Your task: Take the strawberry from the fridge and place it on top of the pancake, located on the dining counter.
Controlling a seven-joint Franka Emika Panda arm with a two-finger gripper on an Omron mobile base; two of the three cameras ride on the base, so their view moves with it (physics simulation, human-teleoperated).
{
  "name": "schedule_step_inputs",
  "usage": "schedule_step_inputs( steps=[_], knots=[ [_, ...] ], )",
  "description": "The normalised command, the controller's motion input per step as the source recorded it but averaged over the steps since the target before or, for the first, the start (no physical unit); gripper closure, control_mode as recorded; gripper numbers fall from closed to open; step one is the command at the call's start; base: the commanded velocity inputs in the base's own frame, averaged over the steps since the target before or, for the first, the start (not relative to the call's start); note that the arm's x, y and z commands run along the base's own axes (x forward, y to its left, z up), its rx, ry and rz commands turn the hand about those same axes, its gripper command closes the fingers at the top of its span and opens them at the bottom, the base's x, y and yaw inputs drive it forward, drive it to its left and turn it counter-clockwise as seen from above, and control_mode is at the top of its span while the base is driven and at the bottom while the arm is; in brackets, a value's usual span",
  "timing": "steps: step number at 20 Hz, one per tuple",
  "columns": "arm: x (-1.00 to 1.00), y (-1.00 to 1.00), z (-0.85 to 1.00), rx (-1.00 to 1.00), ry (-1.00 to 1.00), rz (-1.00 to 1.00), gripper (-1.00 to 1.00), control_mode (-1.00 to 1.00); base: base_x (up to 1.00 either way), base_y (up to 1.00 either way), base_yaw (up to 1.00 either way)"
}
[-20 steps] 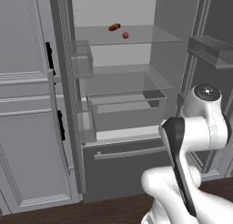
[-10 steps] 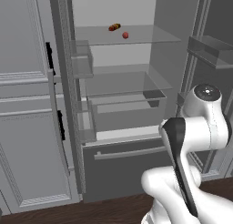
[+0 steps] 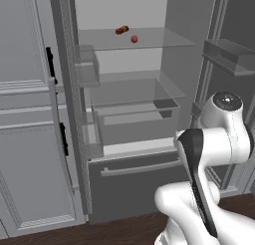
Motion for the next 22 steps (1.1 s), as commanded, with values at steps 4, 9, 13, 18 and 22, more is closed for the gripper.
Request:
schedule_step_inputs(
  steps=[4, 9, 13, 18, 22],
  knots=[
    [0.0, 0.0, 0.0, 0.0, 0.0, 0.0, -1.0, 1.0, 0.2, 0.0, -0.17],
    [0.0, 0.0, 0.0, 0.0, 0.0, 0.0, -1.0, 1.0, 0.33, 0.0, -0.08],
    [0.0, 0.0, 0.0, 0.0, 0.0, 0.0, -1.0, 1.0, 0.36, 0.0, 0.0],
    [0.0, 0.0, 0.0, 0.0, 0.0, 0.0, -1.0, 1.0, 0.52, 0.05, 0.0],
    [0.0, 0.0, 0.0, 0.0, 0.0, 0.0, -1.0, 1.0, 0.55, 0.03, 0.0]
  ],
)
